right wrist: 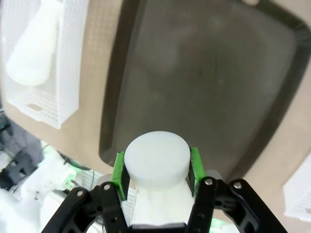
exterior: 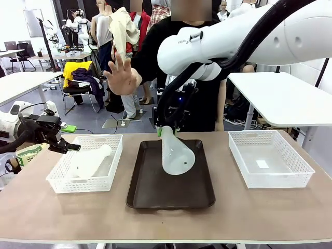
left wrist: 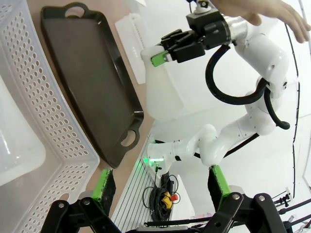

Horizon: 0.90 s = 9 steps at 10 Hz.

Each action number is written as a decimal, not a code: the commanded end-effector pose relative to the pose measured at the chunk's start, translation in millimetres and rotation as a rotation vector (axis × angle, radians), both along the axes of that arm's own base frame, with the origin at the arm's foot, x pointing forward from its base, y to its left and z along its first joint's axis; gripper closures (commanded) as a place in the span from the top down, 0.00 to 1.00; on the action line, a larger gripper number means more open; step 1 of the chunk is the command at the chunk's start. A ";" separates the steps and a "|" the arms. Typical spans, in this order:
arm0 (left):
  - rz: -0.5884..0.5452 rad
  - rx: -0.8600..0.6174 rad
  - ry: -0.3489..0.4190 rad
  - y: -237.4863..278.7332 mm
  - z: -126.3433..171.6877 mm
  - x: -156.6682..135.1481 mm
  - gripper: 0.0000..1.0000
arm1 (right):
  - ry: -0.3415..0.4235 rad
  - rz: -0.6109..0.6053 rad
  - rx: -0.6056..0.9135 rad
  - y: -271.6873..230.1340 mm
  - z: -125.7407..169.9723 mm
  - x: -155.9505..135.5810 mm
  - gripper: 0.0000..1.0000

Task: Prepare the laboratory tools.
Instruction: While moving the picked Big flask to the Handle tray indicated by the person, stop as directed by the person.

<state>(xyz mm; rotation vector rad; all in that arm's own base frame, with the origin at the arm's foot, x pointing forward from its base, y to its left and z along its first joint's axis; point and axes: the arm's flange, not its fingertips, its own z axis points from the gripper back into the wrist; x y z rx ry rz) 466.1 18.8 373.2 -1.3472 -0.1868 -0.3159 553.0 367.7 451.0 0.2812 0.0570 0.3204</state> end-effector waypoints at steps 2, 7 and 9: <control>-0.001 -0.009 -0.008 0.9 1.6 -0.5 1.00 | 0.000 0.000 0.000 0.0 0.0 0.0 0.00; -0.001 -0.009 -0.008 0.9 1.6 -0.5 1.00 | 0.000 0.000 0.000 0.0 0.0 0.0 0.00; -0.001 -0.009 -0.008 0.9 1.6 -0.5 1.00 | 0.000 0.000 0.000 0.0 0.0 0.0 0.00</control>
